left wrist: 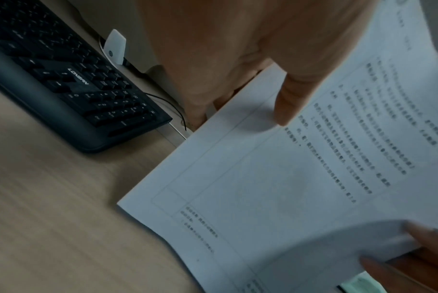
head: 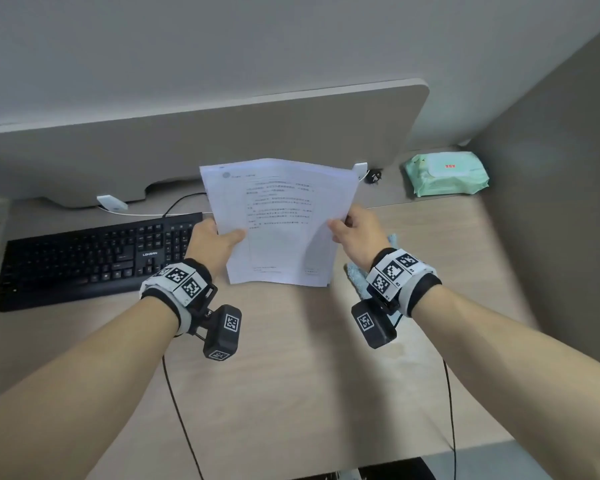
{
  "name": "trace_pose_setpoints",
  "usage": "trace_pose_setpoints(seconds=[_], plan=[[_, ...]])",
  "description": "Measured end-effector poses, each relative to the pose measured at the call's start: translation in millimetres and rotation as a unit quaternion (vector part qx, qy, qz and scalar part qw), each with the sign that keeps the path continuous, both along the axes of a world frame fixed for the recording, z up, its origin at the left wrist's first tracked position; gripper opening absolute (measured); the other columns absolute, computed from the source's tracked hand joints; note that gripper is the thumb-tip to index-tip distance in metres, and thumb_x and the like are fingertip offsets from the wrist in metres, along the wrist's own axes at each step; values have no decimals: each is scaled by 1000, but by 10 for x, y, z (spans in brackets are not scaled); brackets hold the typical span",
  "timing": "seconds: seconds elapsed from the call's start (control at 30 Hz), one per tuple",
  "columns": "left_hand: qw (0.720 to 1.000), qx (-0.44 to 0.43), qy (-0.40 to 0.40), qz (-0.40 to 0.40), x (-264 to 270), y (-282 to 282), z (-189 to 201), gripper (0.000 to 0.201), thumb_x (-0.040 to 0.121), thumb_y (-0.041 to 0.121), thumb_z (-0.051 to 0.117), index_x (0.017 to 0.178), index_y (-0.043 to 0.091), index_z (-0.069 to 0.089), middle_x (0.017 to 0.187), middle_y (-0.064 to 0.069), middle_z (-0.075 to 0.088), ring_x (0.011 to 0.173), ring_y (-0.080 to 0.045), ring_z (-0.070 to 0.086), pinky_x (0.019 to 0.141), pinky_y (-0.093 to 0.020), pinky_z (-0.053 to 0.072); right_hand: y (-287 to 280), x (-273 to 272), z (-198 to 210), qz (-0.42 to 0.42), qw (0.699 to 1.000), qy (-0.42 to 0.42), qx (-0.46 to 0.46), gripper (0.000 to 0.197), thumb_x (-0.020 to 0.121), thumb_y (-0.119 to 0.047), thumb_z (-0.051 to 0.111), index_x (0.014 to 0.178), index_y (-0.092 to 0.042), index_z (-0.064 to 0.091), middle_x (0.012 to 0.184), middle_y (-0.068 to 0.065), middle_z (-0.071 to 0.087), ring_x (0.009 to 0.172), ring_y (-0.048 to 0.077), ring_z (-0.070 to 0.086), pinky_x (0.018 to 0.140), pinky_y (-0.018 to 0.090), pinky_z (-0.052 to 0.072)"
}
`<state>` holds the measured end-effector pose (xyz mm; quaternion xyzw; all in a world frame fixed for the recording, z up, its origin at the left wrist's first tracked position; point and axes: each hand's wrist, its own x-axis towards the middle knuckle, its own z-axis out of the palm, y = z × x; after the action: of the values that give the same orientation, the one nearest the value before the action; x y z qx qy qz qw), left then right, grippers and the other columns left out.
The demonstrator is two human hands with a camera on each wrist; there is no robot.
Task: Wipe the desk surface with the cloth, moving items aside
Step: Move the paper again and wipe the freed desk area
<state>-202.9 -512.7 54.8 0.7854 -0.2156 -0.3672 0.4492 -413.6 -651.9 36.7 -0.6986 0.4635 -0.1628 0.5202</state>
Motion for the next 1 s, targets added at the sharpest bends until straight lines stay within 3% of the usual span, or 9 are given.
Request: trace_pose_setpoints(seconds=[0.13, 0.23, 0.37, 0.53, 0.67, 0.73, 0.83, 0.93, 1.0], plan=[[998, -38, 46, 21, -17, -49, -8, 32, 84, -6, 61, 110, 11, 67, 113, -6, 70, 102, -22, 67, 95, -39, 51, -64, -15, 133, -5, 999, -27, -19, 26, 81, -27, 53, 101, -17, 67, 92, 3, 71, 90, 30, 66, 82, 55, 55], [997, -51, 52, 37, -35, -71, -17, 37, 79, -8, 60, 111, 8, 66, 113, -6, 70, 102, -21, 67, 92, -36, 51, -92, -39, 126, -3, 999, -42, -15, 26, 83, -28, 55, 105, -21, 67, 91, -4, 71, 88, 25, 67, 83, 54, 55], [997, -25, 49, 48, -46, -69, -95, 34, 78, -8, 59, 109, 5, 66, 112, -10, 70, 101, -25, 67, 95, -41, 52, -27, -53, 81, 13, 999, -36, -22, 16, 95, -19, 57, 110, -20, 65, 76, -21, 59, 75, 7, 58, 86, 52, 54], [996, -43, 48, 61, -35, -80, -56, 40, 74, -7, 56, 110, 8, 66, 112, -6, 71, 102, -23, 68, 91, -38, 52, -25, 3, 157, 11, 999, -31, -33, 17, 93, -31, 54, 101, -20, 64, 80, -9, 62, 84, 28, 63, 83, 55, 54], [993, -78, 48, 74, -27, -114, -29, 42, 76, -14, 51, 109, 8, 67, 110, -3, 71, 102, -18, 67, 88, -32, 52, -109, 75, 204, -5, 998, -52, -36, 37, 81, -49, 51, 101, -20, 65, 89, 6, 67, 88, 35, 62, 81, 56, 54], [994, -71, 53, 71, -37, -98, -76, 42, 76, -15, 52, 110, 6, 66, 109, -3, 70, 104, -22, 67, 89, -33, 52, -126, 67, 182, 2, 999, -41, -31, 36, 82, -49, 51, 104, -24, 64, 84, -2, 65, 86, 32, 62, 82, 54, 54], [998, -28, 29, 50, -72, -53, -153, 39, 80, -15, 54, 112, 5, 65, 109, -7, 67, 102, -25, 64, 85, -28, 49, -111, 32, 95, 10, 999, -13, -32, 13, 93, -32, 54, 103, -28, 62, 75, -18, 56, 81, 21, 60, 86, 48, 54], [1000, -20, 6, 18, -107, -42, -169, 37, 84, -11, 57, 117, 6, 64, 112, -6, 65, 98, -19, 63, 78, -18, 50, -95, 18, 24, 10, 999, 2, -41, 11, 98, -20, 52, 99, -30, 56, 74, -20, 53, 82, 19, 59, 83, 38, 50], [1000, -7, -16, -10, -104, -58, -169, 34, 87, -6, 58, 118, 5, 64, 116, -7, 66, 99, -18, 63, 82, -21, 51, -106, 18, 2, 13, 999, 9, -38, 10, 97, -24, 49, 102, -23, 58, 81, -15, 57, 86, 24, 62, 85, 45, 53]])
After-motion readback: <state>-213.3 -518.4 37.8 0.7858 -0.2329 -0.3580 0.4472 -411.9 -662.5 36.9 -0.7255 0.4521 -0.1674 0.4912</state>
